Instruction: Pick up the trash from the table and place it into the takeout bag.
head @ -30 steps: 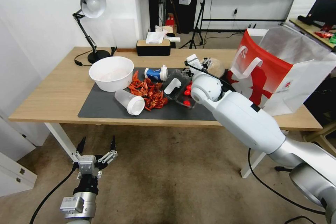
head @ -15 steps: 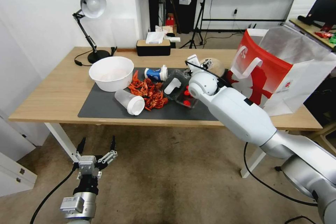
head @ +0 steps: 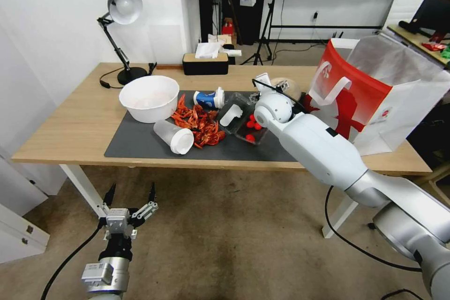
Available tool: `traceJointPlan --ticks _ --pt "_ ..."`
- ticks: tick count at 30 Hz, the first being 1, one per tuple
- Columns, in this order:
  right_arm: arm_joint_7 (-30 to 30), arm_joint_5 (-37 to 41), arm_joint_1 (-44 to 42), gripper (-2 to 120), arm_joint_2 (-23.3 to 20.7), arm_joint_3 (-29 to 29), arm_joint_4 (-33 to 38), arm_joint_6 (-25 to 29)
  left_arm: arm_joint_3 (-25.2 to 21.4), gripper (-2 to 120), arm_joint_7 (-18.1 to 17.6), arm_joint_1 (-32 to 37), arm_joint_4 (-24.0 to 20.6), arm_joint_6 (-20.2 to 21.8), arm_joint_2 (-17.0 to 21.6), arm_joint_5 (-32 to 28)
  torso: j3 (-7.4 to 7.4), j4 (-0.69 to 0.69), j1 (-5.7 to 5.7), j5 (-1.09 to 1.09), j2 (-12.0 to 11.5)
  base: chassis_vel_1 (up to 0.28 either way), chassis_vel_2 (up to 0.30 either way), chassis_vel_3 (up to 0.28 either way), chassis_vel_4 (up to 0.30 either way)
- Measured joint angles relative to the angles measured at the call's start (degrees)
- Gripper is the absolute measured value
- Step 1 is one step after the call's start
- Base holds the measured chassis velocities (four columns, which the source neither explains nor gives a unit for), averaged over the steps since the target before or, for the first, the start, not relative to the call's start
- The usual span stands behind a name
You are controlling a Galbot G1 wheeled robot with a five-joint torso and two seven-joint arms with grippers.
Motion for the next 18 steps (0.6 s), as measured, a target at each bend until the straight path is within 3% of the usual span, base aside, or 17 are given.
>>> traceJointPlan --ticks 18 --pt "0.6 2.1 0.6 100 0.8 0.1 -2.7 0.1 0.0 100 0.0 -0.1 0.0 0.0 0.0 -0.1 0.0 0.0 0.0 0.0 0.0 0.0 0.0 0.0 0.0"
